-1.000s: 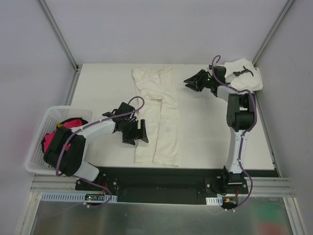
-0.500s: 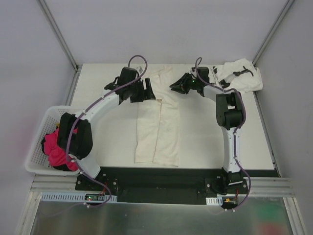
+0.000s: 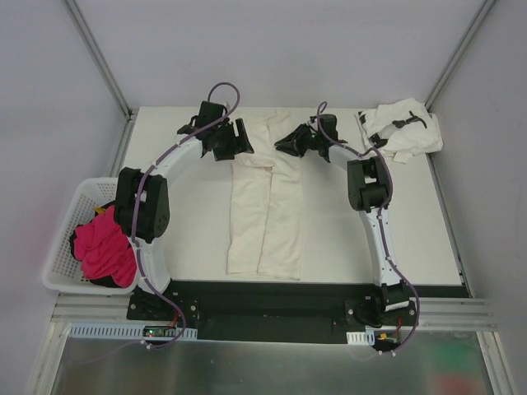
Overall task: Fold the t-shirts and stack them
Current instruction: Rotate the tshirt 90 degrees
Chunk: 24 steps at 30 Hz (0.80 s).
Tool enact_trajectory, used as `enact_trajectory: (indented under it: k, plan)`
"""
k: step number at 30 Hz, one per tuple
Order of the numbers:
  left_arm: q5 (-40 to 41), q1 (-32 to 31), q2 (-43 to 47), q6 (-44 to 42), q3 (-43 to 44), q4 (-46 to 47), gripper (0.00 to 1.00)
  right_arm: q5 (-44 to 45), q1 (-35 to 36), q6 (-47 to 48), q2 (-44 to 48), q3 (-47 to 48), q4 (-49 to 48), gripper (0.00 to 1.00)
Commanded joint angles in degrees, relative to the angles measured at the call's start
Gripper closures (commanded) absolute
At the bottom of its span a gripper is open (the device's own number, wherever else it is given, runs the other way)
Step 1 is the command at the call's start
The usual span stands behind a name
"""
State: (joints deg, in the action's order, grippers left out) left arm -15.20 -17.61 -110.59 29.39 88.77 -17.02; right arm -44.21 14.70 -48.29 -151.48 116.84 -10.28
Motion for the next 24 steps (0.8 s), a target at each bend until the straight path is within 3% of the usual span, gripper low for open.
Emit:
enact_trajectory:
  k: [1, 8, 24]
  plan:
    - [-2.02, 0.73, 2.74, 0.41, 3.69, 0.93, 0.29, -1.85, -0.28, -6.72, -2.68, 4.54, -4.13, 0.72]
    - [-3.25, 0.99, 6.08, 1.29, 3.25, 0.76, 0.29, 0.96, -1.34, -10.24, -5.58, 6.39, -4.22, 0.66]
    - [-1.41, 1.7, 14.96, -0.21, -6.15, 0.93, 0.29, 8.52, -10.3, -3.83, -0.31, 0.77, 2.11, 0.64]
